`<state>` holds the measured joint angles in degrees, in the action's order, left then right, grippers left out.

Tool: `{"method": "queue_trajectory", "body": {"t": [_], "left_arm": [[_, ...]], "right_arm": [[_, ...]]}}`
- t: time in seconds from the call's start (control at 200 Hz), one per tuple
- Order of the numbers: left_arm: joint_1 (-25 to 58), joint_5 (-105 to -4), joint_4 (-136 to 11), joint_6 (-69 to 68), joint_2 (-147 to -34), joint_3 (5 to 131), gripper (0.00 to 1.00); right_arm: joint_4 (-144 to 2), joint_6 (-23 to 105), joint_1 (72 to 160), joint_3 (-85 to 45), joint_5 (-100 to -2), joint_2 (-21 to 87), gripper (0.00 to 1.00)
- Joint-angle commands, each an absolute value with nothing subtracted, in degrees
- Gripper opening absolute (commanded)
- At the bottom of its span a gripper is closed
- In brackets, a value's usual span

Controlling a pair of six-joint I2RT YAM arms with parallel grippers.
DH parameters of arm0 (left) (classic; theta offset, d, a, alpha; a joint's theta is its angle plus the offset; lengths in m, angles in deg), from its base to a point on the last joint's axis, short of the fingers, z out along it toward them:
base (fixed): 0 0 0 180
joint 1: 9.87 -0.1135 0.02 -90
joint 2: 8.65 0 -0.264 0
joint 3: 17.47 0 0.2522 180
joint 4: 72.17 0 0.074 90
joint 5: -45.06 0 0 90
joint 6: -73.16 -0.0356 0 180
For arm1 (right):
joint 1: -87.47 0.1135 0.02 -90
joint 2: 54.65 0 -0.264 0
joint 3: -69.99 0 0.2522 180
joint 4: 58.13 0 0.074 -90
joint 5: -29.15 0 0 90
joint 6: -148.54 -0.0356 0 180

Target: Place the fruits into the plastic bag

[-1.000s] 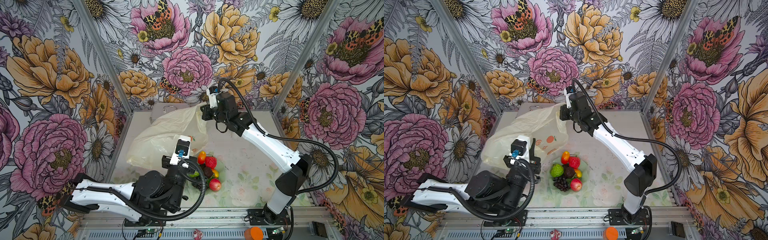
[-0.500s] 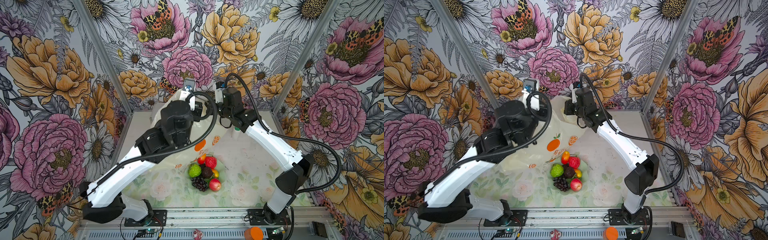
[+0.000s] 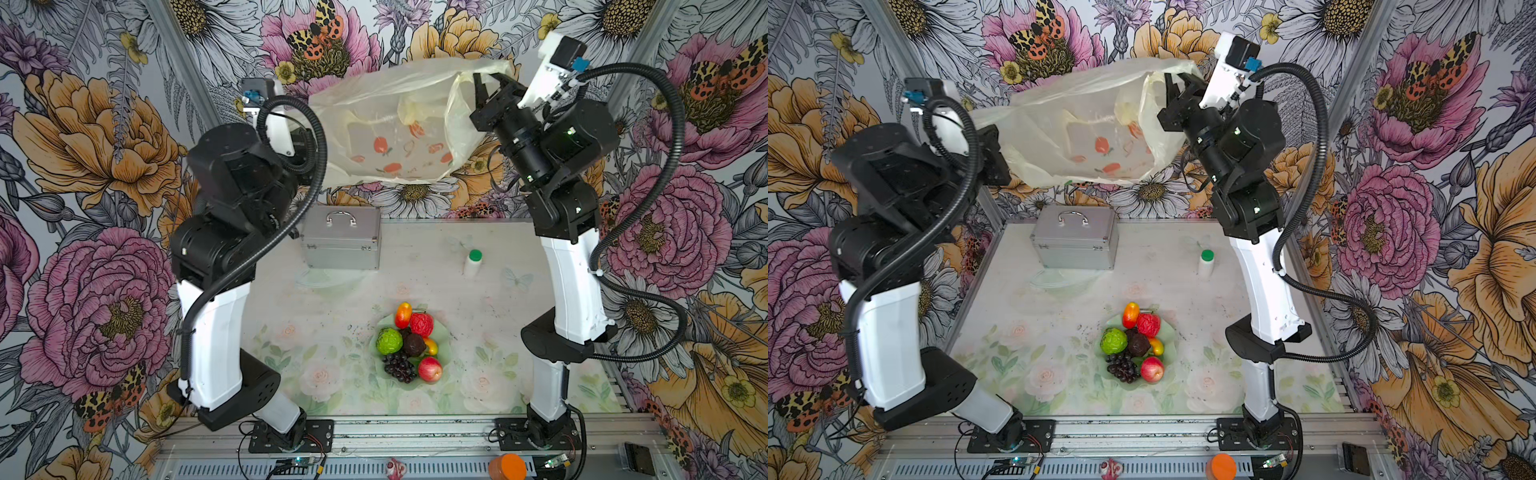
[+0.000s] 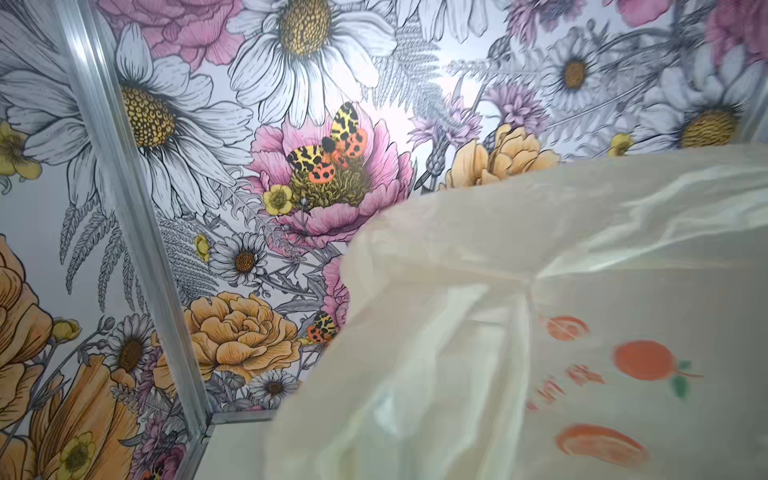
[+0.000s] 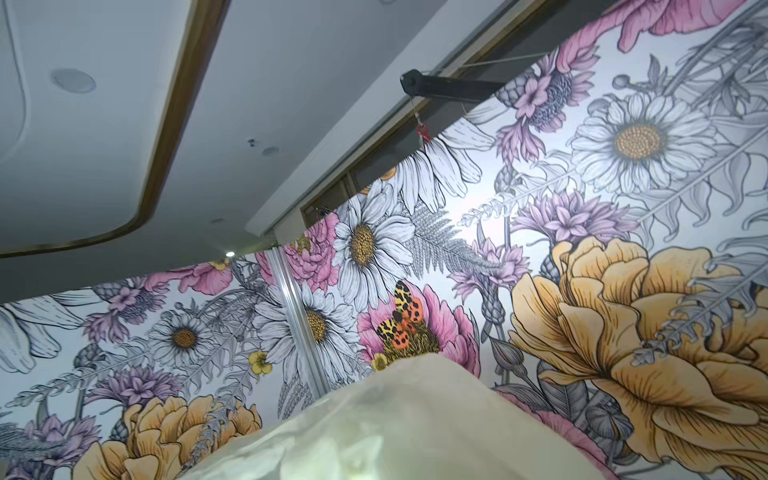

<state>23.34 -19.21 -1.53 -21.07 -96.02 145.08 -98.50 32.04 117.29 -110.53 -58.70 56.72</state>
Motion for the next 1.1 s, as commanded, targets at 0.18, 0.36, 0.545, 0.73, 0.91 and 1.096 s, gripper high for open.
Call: {"method": "queue_trajectory", "body": {"t": [0.18, 0.36, 0.545, 0.73, 0.91, 1.096], "left_arm": [[17.24, -14.41, 3.24, -5.69, -75.75, 96.35, 0.00], [14.82, -15.71, 3.26, 7.73, -62.17, 72.65, 0.00], [17.02, -16.44, 5.02, 15.73, -52.63, 66.67, 0.00], [25.62, -10.91, 6.46, 19.72, -53.03, 65.33, 0.00], [29.44, -11.13, 5.38, 23.82, -56.44, 63.01, 0.00], [30.19, -14.55, 0.96, 27.16, -57.34, 57.18, 0.00]], "right_arm": [[-96.95, 29.46, 120.29, -48.53, -53.30, 39.44, 0.00], [-95.27, 27.29, 119.72, -41.54, -52.67, 42.75, 0.00], [-95.35, 26.99, 118.30, -44.90, -52.46, 46.53, 0.00], [-95.78, 27.40, 116.87, -48.16, -51.50, 50.28, 0.00], [-96.33, 27.29, 115.64, -49.23, -49.65, 53.80, 0.00], [-96.35, 28.61, 115.25, -47.24, -48.31, 55.86, 0.00]]}}
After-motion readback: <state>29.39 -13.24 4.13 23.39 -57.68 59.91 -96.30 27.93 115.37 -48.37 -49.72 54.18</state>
